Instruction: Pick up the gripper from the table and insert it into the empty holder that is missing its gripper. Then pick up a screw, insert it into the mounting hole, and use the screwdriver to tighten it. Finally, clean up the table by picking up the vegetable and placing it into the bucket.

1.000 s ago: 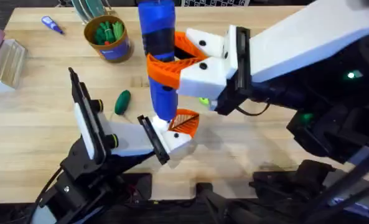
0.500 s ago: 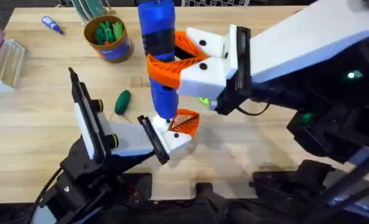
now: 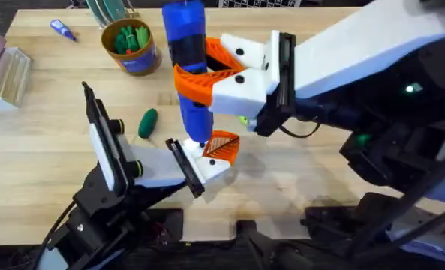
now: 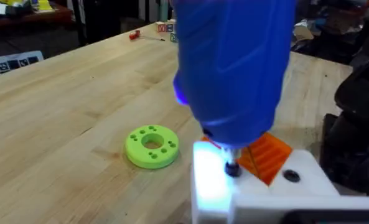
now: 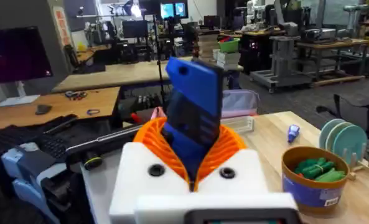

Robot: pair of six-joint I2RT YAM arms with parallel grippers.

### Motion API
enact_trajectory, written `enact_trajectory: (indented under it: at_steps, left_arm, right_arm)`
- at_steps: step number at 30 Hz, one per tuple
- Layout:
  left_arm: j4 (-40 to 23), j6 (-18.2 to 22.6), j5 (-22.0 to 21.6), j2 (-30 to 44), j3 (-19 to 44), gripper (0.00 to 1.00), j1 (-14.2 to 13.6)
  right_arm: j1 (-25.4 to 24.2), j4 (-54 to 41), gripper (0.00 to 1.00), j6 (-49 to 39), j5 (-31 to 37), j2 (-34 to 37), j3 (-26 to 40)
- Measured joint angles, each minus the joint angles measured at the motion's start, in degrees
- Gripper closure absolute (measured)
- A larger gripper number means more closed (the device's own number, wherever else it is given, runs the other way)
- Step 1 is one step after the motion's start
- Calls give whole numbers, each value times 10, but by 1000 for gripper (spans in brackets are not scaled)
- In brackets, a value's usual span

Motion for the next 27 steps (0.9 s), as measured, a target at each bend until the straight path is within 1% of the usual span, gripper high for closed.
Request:
enact_trajectory:
  at_steps: [12, 23, 27]
  left_arm:
    - [0, -2, -2, 0, 0, 988, 0]
    - [0, -3, -1, 0, 0, 988, 0]
    - [0, -3, -2, 0, 0, 988, 0]
  right_arm:
    - [0, 0, 979, 0, -1, 0, 0]
    - [0, -5, 979, -8, -20, 0, 2]
    - [-9, -7, 979, -11, -33, 0, 2]
